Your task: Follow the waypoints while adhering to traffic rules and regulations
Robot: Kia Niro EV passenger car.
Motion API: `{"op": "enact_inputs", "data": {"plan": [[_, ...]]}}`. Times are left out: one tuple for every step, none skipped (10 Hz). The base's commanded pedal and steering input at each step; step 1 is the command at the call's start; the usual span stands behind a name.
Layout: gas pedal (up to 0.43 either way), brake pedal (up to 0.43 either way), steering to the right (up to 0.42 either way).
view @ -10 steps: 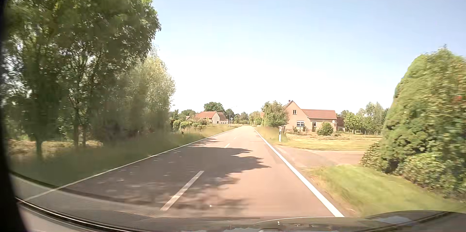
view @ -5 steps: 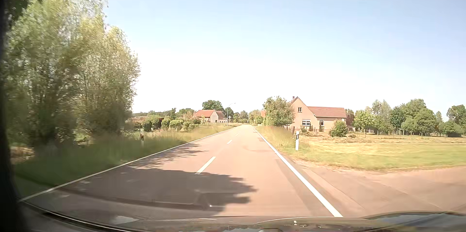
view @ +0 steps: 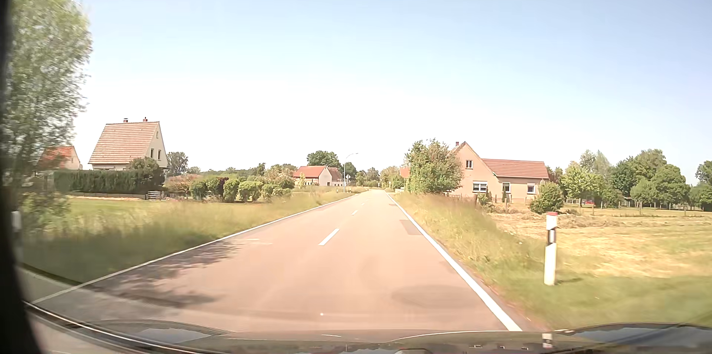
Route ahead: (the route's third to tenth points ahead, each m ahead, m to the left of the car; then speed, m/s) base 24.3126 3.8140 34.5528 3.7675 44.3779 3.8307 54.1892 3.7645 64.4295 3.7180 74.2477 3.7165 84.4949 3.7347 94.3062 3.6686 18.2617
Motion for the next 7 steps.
{"op": "enact_inputs", "data": {"plan": [[0.220,0.000,0.000],[0.220,0.000,0.000],[0.220,0.000,0.000],[0.209,0.000,0.000],[0.209,0.000,0.000],[0.209,0.000,0.000],[0.209,0.000,0.000]]}}
